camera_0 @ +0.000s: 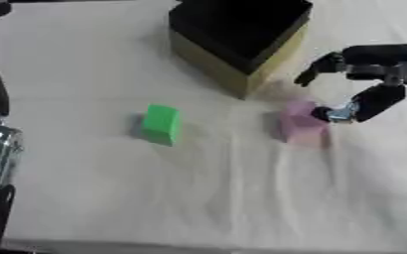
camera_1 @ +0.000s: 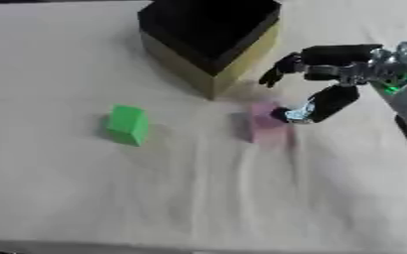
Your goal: Pick up objects on the table and place them in the box.
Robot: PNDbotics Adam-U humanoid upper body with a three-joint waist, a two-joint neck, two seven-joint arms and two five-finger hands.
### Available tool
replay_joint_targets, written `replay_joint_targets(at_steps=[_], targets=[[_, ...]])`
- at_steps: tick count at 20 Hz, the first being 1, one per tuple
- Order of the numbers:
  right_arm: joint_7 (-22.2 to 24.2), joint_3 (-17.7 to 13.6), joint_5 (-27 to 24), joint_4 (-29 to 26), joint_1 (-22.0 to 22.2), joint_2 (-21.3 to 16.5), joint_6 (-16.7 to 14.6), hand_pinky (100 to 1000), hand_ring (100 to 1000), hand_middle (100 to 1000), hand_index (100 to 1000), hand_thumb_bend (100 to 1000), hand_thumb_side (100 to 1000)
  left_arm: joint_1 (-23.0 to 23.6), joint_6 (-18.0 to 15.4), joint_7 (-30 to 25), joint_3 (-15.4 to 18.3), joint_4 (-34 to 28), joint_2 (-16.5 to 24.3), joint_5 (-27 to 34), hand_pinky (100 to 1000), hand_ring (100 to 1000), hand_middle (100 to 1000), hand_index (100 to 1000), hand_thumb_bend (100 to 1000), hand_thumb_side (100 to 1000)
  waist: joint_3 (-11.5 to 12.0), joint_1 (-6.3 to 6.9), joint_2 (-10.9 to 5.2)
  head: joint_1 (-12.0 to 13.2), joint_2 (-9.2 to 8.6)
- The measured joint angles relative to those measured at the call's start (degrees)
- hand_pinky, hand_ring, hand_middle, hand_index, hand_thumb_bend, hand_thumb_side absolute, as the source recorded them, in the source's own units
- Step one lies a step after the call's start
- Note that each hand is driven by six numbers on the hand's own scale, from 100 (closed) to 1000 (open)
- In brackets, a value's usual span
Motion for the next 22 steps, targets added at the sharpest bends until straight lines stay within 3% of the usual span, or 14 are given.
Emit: replay_joint_targets(at_steps=[8,15,22], targets=[[-2.26,0.67,5.00,-0.61,2.07,0.01,-2.26,888,864,797,931,304,706,0.31,0.03,-0.03,0.00,0.00,0.00,-0.02,724,723,704,744,105,932,-0.35,-0.15,-0.09,-0.05,0.05],[-3.91,0.27,10.11,-0.65,3.18,0.88,-3.91,884,869,802,933,311,681,0.32,0.04,-0.05,0.00,0.00,0.00,-0.02,723,723,704,743,109,937,-0.26,-0.08,-0.10,-0.58,0.01],[-5.69,-0.83,16.00,-0.66,4.67,1.80,-5.69,883,874,805,935,323,710,0.32,0.26,-0.26,0.00,0.00,0.00,-0.02,722,722,704,742,112,942,-0.20,0.03,-0.09,-1.06,-0.07]])
